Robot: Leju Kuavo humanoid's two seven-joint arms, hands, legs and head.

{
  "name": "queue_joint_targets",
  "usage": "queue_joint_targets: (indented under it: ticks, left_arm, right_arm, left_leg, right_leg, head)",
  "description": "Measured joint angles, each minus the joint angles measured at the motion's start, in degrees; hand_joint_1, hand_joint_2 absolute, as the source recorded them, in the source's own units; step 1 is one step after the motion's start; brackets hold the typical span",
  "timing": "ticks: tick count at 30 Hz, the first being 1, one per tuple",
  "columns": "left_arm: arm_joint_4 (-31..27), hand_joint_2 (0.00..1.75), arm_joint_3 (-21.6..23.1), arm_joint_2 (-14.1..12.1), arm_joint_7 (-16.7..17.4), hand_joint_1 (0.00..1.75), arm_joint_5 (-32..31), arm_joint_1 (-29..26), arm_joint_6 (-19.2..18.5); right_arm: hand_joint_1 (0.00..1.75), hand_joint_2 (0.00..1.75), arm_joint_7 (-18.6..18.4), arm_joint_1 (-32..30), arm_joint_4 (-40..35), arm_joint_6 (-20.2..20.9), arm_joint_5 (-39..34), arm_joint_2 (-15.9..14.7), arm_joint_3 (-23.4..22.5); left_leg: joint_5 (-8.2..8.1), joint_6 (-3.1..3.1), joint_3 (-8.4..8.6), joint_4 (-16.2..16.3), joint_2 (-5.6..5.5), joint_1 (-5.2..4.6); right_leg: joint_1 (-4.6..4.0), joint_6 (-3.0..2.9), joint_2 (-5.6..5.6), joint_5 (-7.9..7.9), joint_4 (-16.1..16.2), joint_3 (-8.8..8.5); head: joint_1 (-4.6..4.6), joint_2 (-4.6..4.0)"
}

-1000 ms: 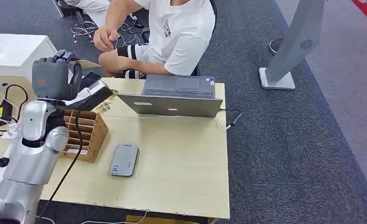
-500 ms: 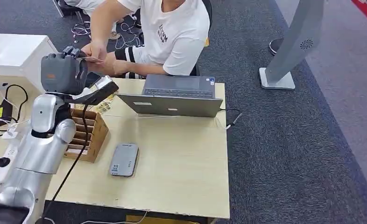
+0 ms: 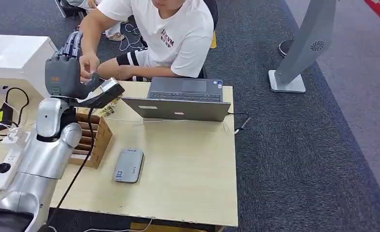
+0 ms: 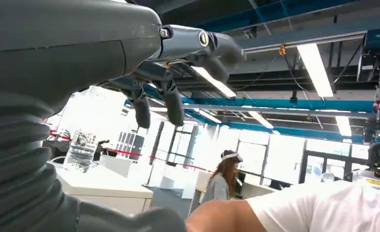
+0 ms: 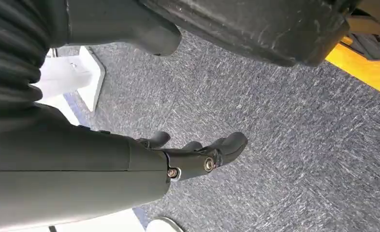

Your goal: Pass the card to the sensor for recognition and then transmit it.

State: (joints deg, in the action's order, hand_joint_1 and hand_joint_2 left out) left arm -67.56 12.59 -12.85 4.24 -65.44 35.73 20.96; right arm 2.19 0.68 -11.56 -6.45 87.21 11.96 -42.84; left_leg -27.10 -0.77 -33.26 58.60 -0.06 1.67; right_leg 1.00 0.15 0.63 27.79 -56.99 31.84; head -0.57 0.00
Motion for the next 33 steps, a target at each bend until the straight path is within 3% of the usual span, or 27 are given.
queue_joint_targets:
  ticks: [6,8,10,13,14,16,18,19,21,22,23,24,25,28,30,33]
  left_arm:
    - [-2.6,1.75,0.0,0.0,-1.5,0.0,0.8,-3.6,1.7]
    - [-4.0,1.75,0.0,-0.4,-3.4,0.0,3.2,-5.2,2.5]
    - [-8.5,1.75,-0.7,-1.6,-8.6,0.0,11.9,-9.9,4.6]
    - [-19.7,1.75,-5.1,-3.2,-21.2,0.0,35.8,-22.6,2.2]
    - [-22.2,1.75,-7.0,-3.1,-24.1,0.0,41.0,-27.0,1.5]
    - [-30.0,1.75,-16.0,-2.1,-32.8,0.0,54.6,-36.8,-3.1]
    - [-34.0,1.75,-28.5,1.0,-36.1,0.0,65.0,-41.4,-15.5]
    - [-35.0,1.75,-35.5,3.0,-36.0,0.0,68.9,-42.0,-25.4]
    - [-35.3,1.75,-53.6,6.8,-31.2,0.0,76.7,-41.5,-42.8]
    - [-34.7,1.75,-61.5,7.8,-28.5,0.0,79.8,-40.8,-47.4]
    - [-33.3,1.75,-66.5,8.4,-26.0,0.0,83.7,-39.9,-50.7]
    - [-31.1,1.75,-72.6,9.0,-22.6,0.0,88.8,-38.8,-52.6]
    - [-28.8,1.75,-77.1,9.4,-20.2,0.0,92.9,-37.9,-52.1]
    - [-20.2,1.75,-87.7,10.8,-17.6,0.0,103.4,-36.3,-44.5]
    - [-13.2,1.75,-92.0,11.7,-18.6,0.0,103.2,-36.1,-39.2]
    - [-2.9,1.75,-95.7,12.9,-20.8,0.0,101.0,-36.2,-35.2]
  right_arm:
    - [0.0,1.75,-0.3,0.0,0.1,-0.1,-0.8,0.0,0.0]
    - [0.0,1.75,-0.3,0.0,0.1,-0.1,-1.1,0.0,0.0]
    - [0.0,1.75,-0.2,-0.1,0.1,-0.2,-2.2,0.0,0.0]
    - [0.0,1.75,-1.2,-0.1,0.1,-0.3,-4.6,0.4,-0.8]
    - [0.0,1.75,-1.6,0.0,0.1,-0.5,-5.1,0.5,-1.1]
    - [0.0,1.75,-1.8,0.0,0.1,-1.4,-6.0,0.8,-1.8]
    - [0.0,1.75,-0.9,-0.2,0.1,-2.2,-6.7,0.9,-2.3]
    - [0.0,1.75,-0.4,-0.2,0.1,-2.5,-7.0,0.9,-2.6]
    - [0.0,1.75,0.2,-0.2,0.1,-3.3,-6.8,1.0,-2.9]
    - [0.0,1.75,0.2,-0.2,0.1,-3.5,-6.6,1.0,-2.9]
    - [0.0,1.75,0.2,-0.3,0.1,-3.7,-6.4,1.0,-3.0]
    - [0.0,1.75,0.0,-0.3,0.1,-4.1,-5.7,1.0,-3.0]
    - [0.0,1.75,0.0,-0.3,0.1,-4.5,-5.3,1.1,-3.0]
    - [0.0,1.75,-0.2,-0.1,0.2,-5.5,-4.1,1.2,-2.8]
    - [0.0,1.75,0.4,0.0,0.3,-6.4,-4.1,1.2,-2.8]
    - [0.0,1.75,1.4,0.2,0.5,-7.5,-4.7,1.2,-2.8]
  left_leg:
    - [0.0,0.0,-0.01,0.0,-0.03,0.0]
    - [-0.01,0.0,-0.06,0.0,0.0,0.0]
    - [-0.12,-0.06,0.03,-0.1,0.26,-0.01]
    - [-0.33,-0.07,0.17,-0.1,0.64,-0.01]
    - [-0.38,-0.11,0.23,-0.1,0.71,0.01]
    - [-0.55,-0.09,0.26,-0.1,0.85,0.01]
    - [-0.55,-0.08,0.2,-0.1,0.67,0.02]
    - [-0.55,-0.08,0.15,-0.1,0.46,0.05]
    - [-0.56,-0.09,0.2,-0.1,0.57,0.08]
    - [-0.56,-0.09,0.21,-0.1,0.67,0.08]
    - [-0.56,-0.09,0.24,-0.1,0.68,0.08]
    - [-0.56,-0.09,0.24,-0.1,0.65,0.08]
    - [-0.56,-0.09,0.26,-0.1,0.59,0.08]
    - [-0.56,-0.09,0.32,-0.1,0.53,0.08]
    - [-0.56,-0.08,0.32,-0.1,0.35,0.03]
    - [-0.57,-0.07,0.3,-0.1,0.09,0.03]
  right_leg:
    - [0.0,0.0,-0.01,0.01,0.0,0.0]
    - [0.0,0.0,0.01,0.01,0.0,-0.04]
    - [0.0,-0.01,0.29,0.01,0.0,-0.07]
    - [0.01,-0.01,0.68,0.14,0.0,-0.1]
    - [0.01,-0.03,0.75,0.2,0.0,-0.06]
    - [-0.01,-0.09,0.86,0.34,0.0,-0.03]
    - [-0.02,0.03,0.71,0.49,0.0,-0.03]
    - [-0.04,0.0,0.55,0.53,0.0,-0.06]
    - [-0.08,-0.05,0.61,0.55,0.0,-0.06]
    - [-0.08,-0.07,0.69,0.54,0.0,-0.06]
    - [-0.08,-0.07,0.68,0.54,0.0,-0.06]
    - [-0.08,-0.07,0.63,0.54,0.0,-0.09]
    - [-0.08,-0.07,0.6,0.54,0.0,-0.12]
    - [-0.07,-0.07,0.58,0.54,0.0,-0.21]
    - [-0.04,-0.06,0.35,0.56,0.0,-0.28]
    - [-0.04,-0.06,0.06,0.6,0.1,-0.4]
  head:
    - [0.0,0.0]
    - [-0.04,0.0]
    - [-0.02,-0.02]
    - [0.04,-0.02]
    - [0.04,0.0]
    - [0.11,0.0]
    - [0.18,0.0]
    - [0.13,0.0]
    - [0.04,0.0]
    - [0.05,-0.02]
    - [0.09,-0.02]
    - [0.09,0.0]
    - [0.11,-0.02]
    - [0.13,-0.02]
    - [0.13,-0.02]
    - [0.02,0.0]
